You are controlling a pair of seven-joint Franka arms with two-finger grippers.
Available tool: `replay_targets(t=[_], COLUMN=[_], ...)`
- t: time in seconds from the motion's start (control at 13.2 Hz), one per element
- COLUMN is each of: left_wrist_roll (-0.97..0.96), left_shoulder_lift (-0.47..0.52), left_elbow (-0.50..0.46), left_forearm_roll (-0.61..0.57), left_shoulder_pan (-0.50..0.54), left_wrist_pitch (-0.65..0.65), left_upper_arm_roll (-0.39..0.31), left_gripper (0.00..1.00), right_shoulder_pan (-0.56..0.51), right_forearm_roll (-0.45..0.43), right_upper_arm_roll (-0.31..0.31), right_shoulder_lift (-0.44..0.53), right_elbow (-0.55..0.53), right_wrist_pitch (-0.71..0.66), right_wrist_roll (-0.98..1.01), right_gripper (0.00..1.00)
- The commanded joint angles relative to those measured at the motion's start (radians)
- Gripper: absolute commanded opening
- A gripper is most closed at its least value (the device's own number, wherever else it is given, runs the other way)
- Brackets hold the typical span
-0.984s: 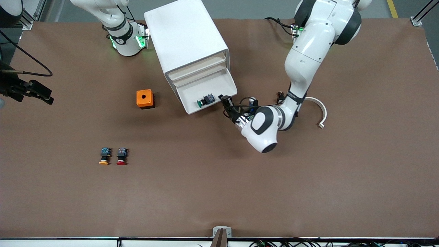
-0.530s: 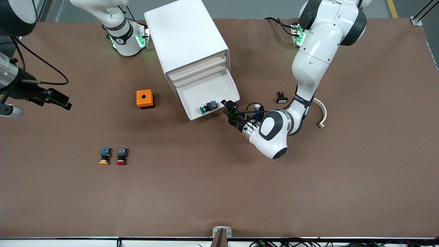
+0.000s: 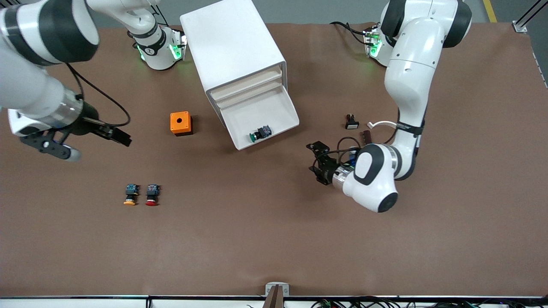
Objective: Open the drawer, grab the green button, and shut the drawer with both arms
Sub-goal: 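Grasp the green button in the drawer with the right gripper while the left gripper withdraws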
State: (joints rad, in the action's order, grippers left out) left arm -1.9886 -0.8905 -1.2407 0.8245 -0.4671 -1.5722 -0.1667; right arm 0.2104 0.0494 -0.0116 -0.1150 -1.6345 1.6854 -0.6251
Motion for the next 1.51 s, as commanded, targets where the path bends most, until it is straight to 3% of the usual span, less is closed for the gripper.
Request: replay_targets(t=[0.0,0.15,0.38,0.53,0.83,1.06,1.44], left_wrist_roll=[0.117,0.184,0.367,0.463,0.661,0.759,0.887], left_shoulder_lift=[0.045,0.059,0.116,0.157,0.222,0.243,0.295], left_elbow=[0.016,0.042,0.044,0.044,0.044,0.044,0.038], left_forearm_roll=[-0.079,-0.113,-0.134,-0.226,-0.363,-0.459,-0.493], left_shoulder_pan=[-0.016,-0.016,-0.019,-0.019,-0.015,-0.024,-0.024], left_wrist_pitch=[0.0,-0.002,0.0,0.003,0.0,0.0,0.018], left_upper_arm_roll=[-0.094,-0.152,-0.223,-0.224,-0.224,-0.223,-0.224], left_gripper=[0.99,0.99,0.99,0.99,0.99,0.99,0.99], right_shoulder_pan=[0.096,0.145,0.22,0.276,0.411,0.495,0.575], right_forearm_roll=[0.01,0.067,0.084,0.084,0.086,0.092,0.093], right_upper_arm_roll=[-0.005,-0.007,-0.007,-0.007,-0.005,-0.005,-0.005], right_shoulder_lift=[-0.047,-0.06,-0.116,-0.159,-0.196,-0.248,-0.299], right_elbow=[-0.004,-0.054,-0.076,-0.091,-0.226,-0.228,-0.229], right_wrist_pitch=[0.02,0.091,0.151,0.209,0.468,0.563,0.669], right_wrist_roll=[-0.206,-0.328,-0.49,-0.608,-0.859,-1.011,-1.122], right_gripper=[1.0,1.0,1.0,1.0,1.0,1.0,1.0])
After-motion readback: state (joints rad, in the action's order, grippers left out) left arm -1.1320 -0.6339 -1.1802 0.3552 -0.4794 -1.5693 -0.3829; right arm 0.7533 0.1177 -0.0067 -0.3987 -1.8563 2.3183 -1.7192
